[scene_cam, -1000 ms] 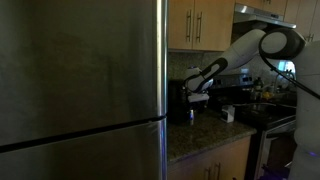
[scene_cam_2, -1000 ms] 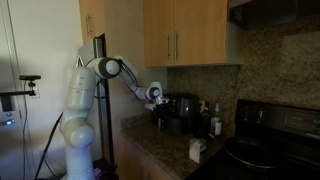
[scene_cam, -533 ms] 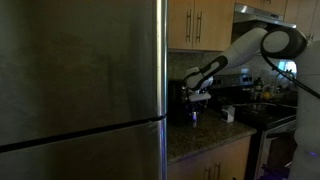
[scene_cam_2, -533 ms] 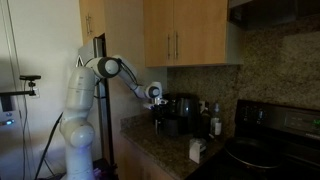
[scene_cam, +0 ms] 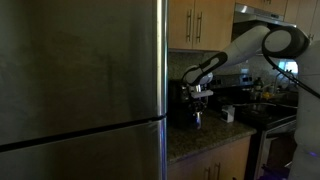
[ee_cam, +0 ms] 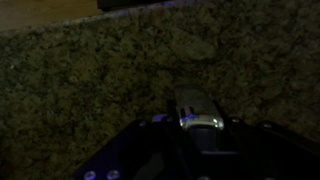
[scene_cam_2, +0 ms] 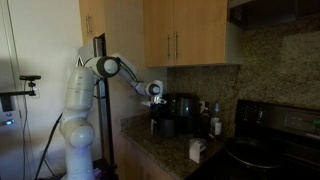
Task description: Open the air fryer and close it
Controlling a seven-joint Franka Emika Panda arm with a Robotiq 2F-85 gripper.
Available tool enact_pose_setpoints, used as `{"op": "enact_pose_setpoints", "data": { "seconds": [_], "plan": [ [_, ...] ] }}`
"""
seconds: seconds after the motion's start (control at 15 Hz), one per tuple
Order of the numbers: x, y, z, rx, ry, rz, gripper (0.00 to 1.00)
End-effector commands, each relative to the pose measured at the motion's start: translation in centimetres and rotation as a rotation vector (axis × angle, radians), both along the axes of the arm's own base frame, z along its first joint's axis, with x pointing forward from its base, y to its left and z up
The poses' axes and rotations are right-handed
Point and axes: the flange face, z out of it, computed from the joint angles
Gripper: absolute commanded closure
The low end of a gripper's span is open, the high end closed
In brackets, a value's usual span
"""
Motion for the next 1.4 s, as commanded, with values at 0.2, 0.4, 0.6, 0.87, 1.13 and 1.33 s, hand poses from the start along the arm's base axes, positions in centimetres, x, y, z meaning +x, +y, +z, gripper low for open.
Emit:
{"op": "enact_pose_setpoints", "data": {
  "seconds": [0.2,0.4,0.6,0.87,1.13,1.33],
  "plan": [
    [-1.3,-0.4,-1.1,-0.045,0.143,-0.033,0.50],
    [-2.5,-0.7,-2.2,-0.089,0.262,-0.063,0.27],
    [-2.9,-0.8,-3.0,-0.101,0.292,-0.089,0.02],
    [-1.6,-0.6,-3.5,-0.084,0.154,-0.060,0.00],
    [0.5,-0.3,-3.4,-0.091,-0.092,-0.002,0.00],
    [1.0,-0.3,-3.7,-0.103,-0.177,0.024,0.00]
  ]
}}
